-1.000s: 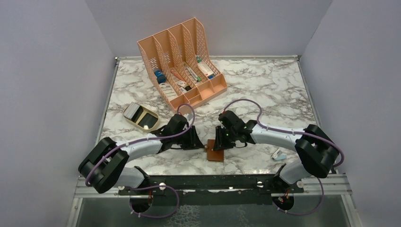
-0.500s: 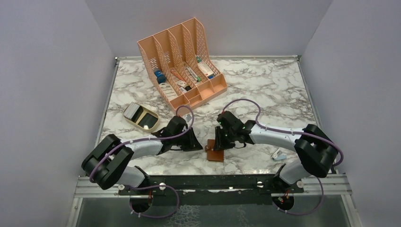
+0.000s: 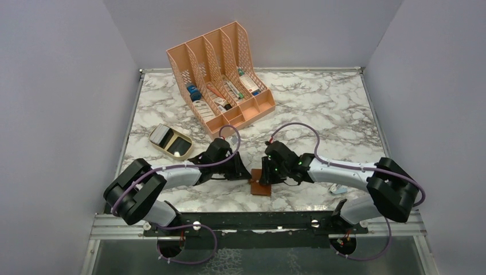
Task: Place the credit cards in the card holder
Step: Close the card holder at the center of the board.
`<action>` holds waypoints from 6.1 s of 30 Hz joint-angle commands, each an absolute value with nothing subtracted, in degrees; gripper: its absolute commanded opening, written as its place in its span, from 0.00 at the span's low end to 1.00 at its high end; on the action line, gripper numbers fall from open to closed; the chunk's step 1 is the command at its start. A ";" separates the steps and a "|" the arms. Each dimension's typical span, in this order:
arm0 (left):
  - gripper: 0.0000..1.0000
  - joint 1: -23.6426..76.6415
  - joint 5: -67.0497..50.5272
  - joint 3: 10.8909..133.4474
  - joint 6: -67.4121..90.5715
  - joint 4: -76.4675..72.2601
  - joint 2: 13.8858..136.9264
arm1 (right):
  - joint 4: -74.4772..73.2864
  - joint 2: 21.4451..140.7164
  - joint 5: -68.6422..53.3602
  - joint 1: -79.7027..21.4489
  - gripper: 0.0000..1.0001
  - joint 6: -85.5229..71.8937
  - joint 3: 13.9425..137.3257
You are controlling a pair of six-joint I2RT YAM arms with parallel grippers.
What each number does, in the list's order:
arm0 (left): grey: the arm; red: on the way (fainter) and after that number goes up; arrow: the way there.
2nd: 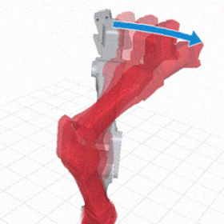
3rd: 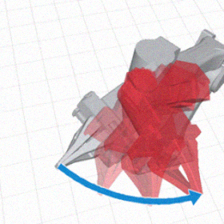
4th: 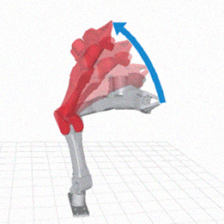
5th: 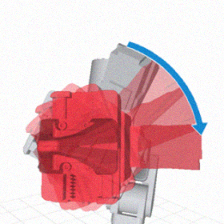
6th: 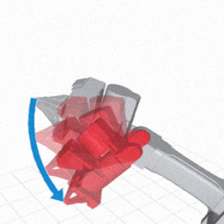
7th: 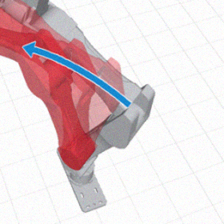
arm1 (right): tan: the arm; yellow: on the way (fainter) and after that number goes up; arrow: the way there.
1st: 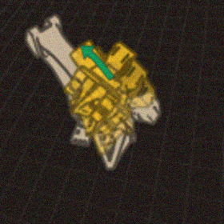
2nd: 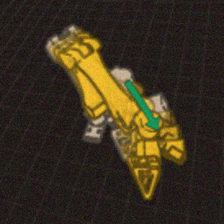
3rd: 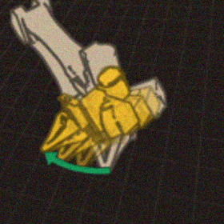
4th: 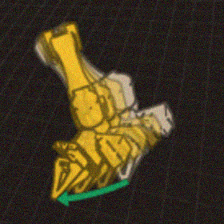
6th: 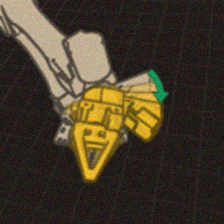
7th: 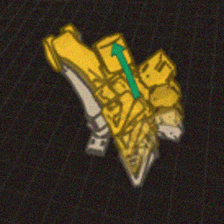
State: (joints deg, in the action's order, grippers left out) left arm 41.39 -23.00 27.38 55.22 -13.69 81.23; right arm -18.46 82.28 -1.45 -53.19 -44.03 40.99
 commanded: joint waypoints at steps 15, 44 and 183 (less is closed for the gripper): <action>0.18 38.74 -22.45 27.35 57.11 -13.26 77.76 | -9.08 81.55 -4.62 -53.61 0.41 -43.84 41.21; 0.15 37.18 -25.84 26.84 54.93 -15.26 80.77 | -8.85 85.99 -6.32 -53.61 0.07 -43.39 42.03; 0.00 46.58 -13.78 29.94 52.96 -6.34 88.20 | -13.27 87.70 -1.93 -53.61 0.01 -51.58 37.83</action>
